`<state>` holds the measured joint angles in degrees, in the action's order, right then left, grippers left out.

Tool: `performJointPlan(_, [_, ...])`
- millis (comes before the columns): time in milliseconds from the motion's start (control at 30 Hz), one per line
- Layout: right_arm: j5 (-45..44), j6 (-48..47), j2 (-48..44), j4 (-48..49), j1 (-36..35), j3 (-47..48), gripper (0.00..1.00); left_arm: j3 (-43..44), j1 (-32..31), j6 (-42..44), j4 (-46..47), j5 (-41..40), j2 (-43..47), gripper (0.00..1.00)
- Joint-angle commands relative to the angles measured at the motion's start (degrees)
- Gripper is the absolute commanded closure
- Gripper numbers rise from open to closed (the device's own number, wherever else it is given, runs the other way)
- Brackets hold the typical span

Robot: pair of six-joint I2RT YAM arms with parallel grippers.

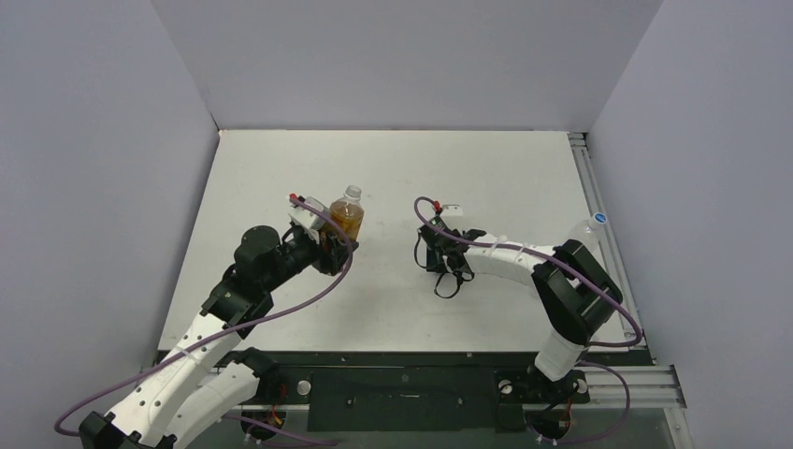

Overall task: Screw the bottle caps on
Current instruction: Screw the bottle cap onto the plastic bottle.

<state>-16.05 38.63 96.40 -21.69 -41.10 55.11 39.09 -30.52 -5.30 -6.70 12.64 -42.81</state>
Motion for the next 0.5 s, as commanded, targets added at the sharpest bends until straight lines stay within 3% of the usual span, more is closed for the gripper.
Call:
performJointPlan(0, [1.2,1.3,1.1,5.2,0.8,-0.9,0.61,0.1,0.1,0.6,2.2,0.1,0.4,0.71])
performJointPlan(267, [1.6,1.3,1.7,6.1,0.9,-1.6,0.66,0.1,0.1,0.8,2.1,0.8,-0.3,0.71])
performJointPlan(467, [1.8,0.4,-3.6,0.8,0.8,0.4,0.93,0.9,0.1,0.8,2.0,6.8,-1.9,0.72])
